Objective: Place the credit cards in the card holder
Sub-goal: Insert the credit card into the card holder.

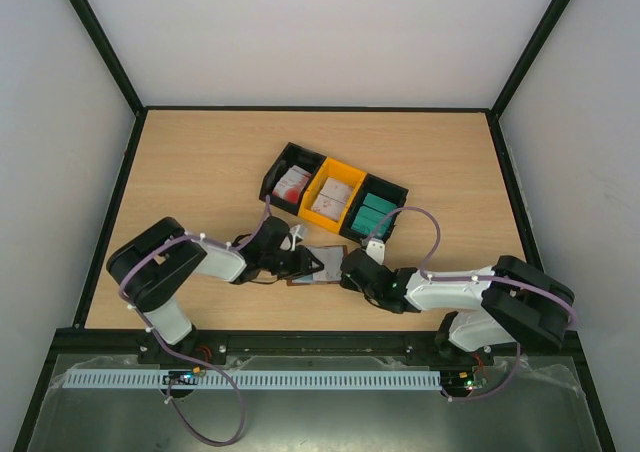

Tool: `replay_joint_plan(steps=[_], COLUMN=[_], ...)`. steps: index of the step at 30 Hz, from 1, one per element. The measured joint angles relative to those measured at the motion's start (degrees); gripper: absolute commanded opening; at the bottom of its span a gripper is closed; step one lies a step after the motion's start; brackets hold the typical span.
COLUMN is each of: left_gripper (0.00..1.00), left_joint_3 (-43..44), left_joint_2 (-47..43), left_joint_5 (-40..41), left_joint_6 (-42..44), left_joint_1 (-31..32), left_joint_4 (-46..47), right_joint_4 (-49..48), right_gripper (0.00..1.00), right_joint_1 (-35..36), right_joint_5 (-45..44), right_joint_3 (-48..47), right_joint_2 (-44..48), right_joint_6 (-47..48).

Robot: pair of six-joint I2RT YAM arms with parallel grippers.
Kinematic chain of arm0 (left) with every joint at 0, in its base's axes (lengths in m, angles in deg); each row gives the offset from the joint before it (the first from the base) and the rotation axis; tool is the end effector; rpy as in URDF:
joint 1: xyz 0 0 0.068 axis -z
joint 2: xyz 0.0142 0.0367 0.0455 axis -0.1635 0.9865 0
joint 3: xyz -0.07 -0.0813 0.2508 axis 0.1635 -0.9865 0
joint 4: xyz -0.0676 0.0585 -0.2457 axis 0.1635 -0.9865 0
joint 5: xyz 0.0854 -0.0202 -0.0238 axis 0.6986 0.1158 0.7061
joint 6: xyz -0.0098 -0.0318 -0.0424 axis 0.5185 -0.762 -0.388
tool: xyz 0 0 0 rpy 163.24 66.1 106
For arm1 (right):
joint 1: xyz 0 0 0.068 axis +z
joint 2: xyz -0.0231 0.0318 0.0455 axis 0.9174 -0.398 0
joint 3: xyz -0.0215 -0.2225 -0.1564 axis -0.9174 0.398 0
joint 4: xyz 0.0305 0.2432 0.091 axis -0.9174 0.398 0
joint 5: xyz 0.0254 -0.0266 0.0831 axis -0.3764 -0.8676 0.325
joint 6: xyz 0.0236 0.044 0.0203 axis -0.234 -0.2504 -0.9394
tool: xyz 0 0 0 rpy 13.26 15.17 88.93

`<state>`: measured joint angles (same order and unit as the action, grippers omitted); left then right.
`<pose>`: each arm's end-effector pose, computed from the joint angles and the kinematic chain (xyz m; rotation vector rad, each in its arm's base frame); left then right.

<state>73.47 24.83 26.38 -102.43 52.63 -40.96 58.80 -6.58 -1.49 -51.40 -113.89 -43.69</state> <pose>0.1921 -0.2052 0.1069 0.0755 2.5768 -1.4093 0.1157 0.1899 0.1208 0.1899 2.5960 0.7510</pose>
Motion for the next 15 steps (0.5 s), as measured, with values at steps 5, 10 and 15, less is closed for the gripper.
replay_joint_plan(steps=[5,10,15], left_gripper=[0.40,0.62,0.69], left_joint_3=[0.9,1.8,3.0], left_joint_2=[-1.2,-4.4,-7.0], left_joint_5=[1.8,5.2,8.5], left_joint_6=[0.7,2.4,3.5], left_joint_1=[1.2,2.3,3.7], left_joint_4=[-1.9,-6.6,-11.8], right_joint_4=[-0.2,-0.4,-1.9], right_gripper=[0.13,0.13,0.14], right_joint_1=[0.0,0.0,-0.2], right_joint_5=[0.0,0.1,0.7], right_joint_3=[0.2,0.3,1.2], right_joint_2=[0.3,0.4,1.1], right_joint_6=[0.0,0.1,0.7])
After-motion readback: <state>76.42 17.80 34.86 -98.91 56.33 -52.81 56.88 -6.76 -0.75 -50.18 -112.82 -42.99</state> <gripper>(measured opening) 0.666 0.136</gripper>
